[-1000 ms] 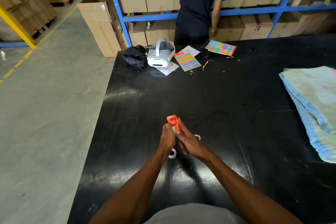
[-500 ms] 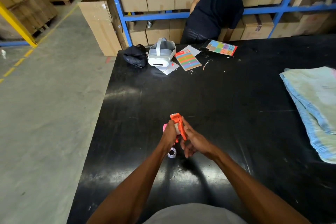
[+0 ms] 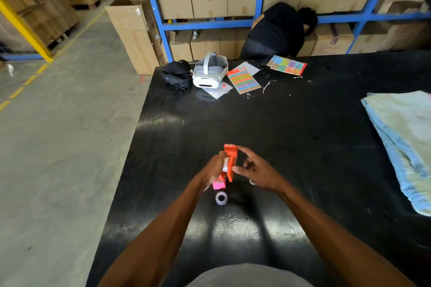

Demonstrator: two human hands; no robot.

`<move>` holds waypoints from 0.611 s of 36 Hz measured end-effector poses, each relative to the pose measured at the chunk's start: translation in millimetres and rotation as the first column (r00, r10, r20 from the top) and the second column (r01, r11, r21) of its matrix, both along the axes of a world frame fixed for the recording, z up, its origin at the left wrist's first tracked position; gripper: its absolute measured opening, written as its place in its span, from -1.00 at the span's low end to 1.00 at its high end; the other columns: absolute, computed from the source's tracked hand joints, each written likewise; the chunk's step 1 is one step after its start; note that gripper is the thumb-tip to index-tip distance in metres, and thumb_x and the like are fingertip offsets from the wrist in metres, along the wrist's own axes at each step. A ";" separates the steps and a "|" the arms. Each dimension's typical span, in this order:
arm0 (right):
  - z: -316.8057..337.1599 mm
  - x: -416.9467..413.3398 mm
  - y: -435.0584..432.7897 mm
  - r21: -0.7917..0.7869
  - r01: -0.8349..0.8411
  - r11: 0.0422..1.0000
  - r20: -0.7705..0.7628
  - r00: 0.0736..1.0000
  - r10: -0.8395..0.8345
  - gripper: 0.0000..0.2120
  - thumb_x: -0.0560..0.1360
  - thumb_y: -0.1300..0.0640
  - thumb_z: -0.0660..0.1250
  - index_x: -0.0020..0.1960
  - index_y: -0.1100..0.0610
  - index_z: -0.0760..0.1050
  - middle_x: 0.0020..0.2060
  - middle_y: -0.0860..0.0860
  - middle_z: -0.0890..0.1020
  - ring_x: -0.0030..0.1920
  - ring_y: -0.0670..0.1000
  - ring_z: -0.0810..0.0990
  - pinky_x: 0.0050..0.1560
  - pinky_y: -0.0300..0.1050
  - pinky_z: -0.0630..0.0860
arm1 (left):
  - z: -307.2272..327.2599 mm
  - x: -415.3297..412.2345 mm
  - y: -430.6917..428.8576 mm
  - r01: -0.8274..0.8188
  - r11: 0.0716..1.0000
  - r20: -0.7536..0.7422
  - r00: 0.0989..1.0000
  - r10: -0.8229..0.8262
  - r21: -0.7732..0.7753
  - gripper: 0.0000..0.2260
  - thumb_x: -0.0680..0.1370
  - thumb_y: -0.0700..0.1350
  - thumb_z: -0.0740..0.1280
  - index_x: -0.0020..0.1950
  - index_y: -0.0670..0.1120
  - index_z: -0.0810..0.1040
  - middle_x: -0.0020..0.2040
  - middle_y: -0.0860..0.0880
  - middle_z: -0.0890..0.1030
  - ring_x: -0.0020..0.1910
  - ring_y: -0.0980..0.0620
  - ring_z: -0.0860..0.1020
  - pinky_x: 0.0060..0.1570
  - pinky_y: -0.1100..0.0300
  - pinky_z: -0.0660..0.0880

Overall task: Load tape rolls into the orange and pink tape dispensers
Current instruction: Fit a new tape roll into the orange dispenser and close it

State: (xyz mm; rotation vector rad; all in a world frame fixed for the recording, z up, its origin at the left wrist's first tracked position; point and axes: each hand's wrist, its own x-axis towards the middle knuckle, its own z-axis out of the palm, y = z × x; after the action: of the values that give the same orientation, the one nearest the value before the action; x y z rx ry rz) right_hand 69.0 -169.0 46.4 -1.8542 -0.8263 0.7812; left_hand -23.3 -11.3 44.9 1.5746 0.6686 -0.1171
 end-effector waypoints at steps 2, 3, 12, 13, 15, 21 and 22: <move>3.1 10.8 1.1 0.025 0.009 1.000 0.018 1.000 -0.010 -0.33 0.46 0.06 0.53 0.47 -0.17 0.31 -0.02 -0.10 0.53 -0.23 -0.25 0.49 -0.12 -0.26 0.46 | -0.1 -1.5 1.4 0.054 0.998 -0.015 0.998 -0.054 -0.023 -0.66 0.64 0.10 0.11 0.00 -0.07 0.59 -0.20 -0.10 0.59 -0.19 -0.04 0.52 -0.14 0.07 0.44; 6.6 16.6 2.1 0.029 0.006 1.000 -0.004 1.000 -0.006 -0.31 0.45 0.10 0.55 0.48 -0.12 0.32 0.04 -0.06 0.56 -0.25 -0.25 0.52 -0.13 -0.27 0.48 | 4.0 -2.7 0.0 0.064 0.996 -0.017 0.998 -0.065 -0.062 -0.66 0.64 0.11 0.14 0.02 -0.06 0.62 -0.14 -0.12 0.62 -0.15 -0.05 0.54 -0.11 0.06 0.47; 21.7 46.6 -6.7 -0.020 -0.173 0.985 -0.175 0.970 0.167 -0.77 0.43 0.26 0.54 0.07 0.15 0.63 -0.13 -0.02 0.69 -0.18 -0.14 0.63 -0.16 -0.26 0.53 | 13.4 -11.5 -0.1 0.120 0.923 -0.120 0.977 -0.175 -0.366 -0.29 0.54 0.45 0.08 0.04 -0.16 0.64 -0.12 -0.11 0.73 -0.19 0.09 0.67 -0.19 0.30 0.57; 19.8 46.6 -7.5 -0.028 -0.175 0.984 -0.168 0.971 0.168 -0.73 0.42 0.24 0.56 0.10 0.13 0.63 -0.12 -0.04 0.69 -0.15 -0.15 0.63 -0.14 -0.25 0.54 | 12.9 -12.0 1.5 0.110 0.922 -0.125 0.978 -0.168 -0.372 -0.31 0.55 0.45 0.06 0.00 -0.15 0.63 -0.20 -0.06 0.73 -0.26 0.12 0.66 -0.24 0.31 0.56; 18.1 45.2 -9.0 -0.047 -0.180 0.982 -0.157 0.973 0.171 -0.67 0.41 0.21 0.57 0.16 0.11 0.64 -0.09 -0.05 0.69 -0.11 -0.17 0.62 -0.09 -0.27 0.55 | 7.9 -12.0 5.4 0.097 0.918 -0.108 0.983 -0.149 -0.384 -0.27 0.55 0.47 0.05 0.07 -0.14 0.64 -0.12 -0.06 0.72 -0.22 0.09 0.65 -0.14 0.23 0.54; 10.3 38.9 -13.0 -0.039 -0.016 0.999 -0.122 0.992 0.011 -0.85 0.46 0.13 0.53 0.02 0.10 0.66 -0.10 0.02 0.70 -0.15 -0.09 0.64 -0.21 -0.13 0.60 | -0.3 -17.1 4.0 0.022 0.942 0.067 0.998 0.000 -0.334 -0.63 0.59 0.16 0.34 0.20 -0.08 0.66 -0.24 0.01 0.58 -0.35 0.12 0.43 -0.26 0.24 0.34; 8.8 38.0 -12.7 -0.030 0.012 0.999 -0.127 0.992 -0.016 -0.88 0.48 0.12 0.51 0.00 0.09 0.65 -0.12 0.01 0.70 -0.15 -0.10 0.65 -0.21 -0.12 0.60 | -0.2 -17.6 1.6 0.019 0.952 0.097 0.995 0.011 -0.307 -0.64 0.58 0.12 0.38 0.22 -0.10 0.66 -0.25 0.02 0.57 -0.37 0.13 0.41 -0.29 0.27 0.32</move>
State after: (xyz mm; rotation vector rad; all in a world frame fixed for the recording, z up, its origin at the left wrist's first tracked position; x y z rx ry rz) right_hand 107.1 -181.7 55.2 -1.8130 -0.7236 0.8970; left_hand -41.0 -9.6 44.8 1.2726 0.5414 -0.1396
